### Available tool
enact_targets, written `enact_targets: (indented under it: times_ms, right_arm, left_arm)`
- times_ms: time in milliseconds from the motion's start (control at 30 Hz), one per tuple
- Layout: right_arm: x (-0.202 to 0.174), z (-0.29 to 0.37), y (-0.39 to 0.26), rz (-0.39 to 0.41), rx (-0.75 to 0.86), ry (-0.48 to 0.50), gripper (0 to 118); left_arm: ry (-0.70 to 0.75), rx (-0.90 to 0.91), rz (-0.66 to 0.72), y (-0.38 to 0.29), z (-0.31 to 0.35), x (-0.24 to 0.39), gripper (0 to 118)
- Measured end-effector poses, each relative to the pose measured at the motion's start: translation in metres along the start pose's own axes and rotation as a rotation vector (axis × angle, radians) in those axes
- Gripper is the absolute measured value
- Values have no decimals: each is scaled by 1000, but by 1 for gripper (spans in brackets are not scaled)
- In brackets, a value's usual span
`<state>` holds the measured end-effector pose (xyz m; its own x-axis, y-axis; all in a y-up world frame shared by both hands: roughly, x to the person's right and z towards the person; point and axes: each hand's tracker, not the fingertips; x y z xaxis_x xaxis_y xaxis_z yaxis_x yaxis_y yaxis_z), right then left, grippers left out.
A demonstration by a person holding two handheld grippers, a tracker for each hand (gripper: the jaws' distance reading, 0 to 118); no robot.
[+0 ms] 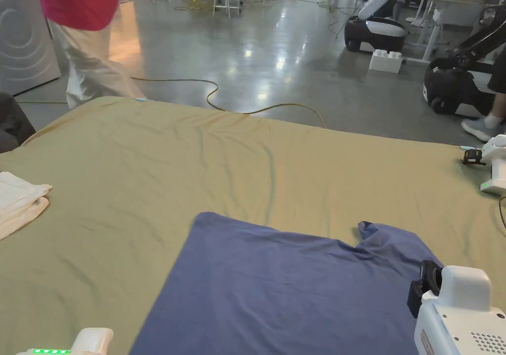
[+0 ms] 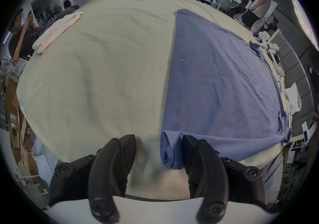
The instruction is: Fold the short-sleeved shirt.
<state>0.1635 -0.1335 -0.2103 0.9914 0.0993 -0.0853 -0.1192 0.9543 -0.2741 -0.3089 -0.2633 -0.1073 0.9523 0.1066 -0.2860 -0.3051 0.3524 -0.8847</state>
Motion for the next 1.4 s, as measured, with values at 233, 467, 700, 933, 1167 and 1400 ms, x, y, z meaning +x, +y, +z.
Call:
enact_targets:
  times_ms: [233,467,700,933,1167,1400]
  right_arm:
    - [11,11,-11,0,-46,-9,0]
    - [52,43,-17,20,-186,-72,0]
    - [111,73,-55,2,-487,-62,66]
    - [125,76,-131,-37,-758,-32,66]
    - [123,54,-169,-101,-842,19,31]
    - [108,67,-150,-15,-801,40,6]
  left_arm:
    - [-14,-9,-81,-3,3,13,12]
    - [-55,-1,-70,-4,4,3,8]
    - [-95,26,-53,-3,17,-4,8]
    - [-73,27,-76,-4,16,1,8]
    - [-80,18,-56,-7,13,1,8]
    - [-89,26,-49,-8,13,-1,8]
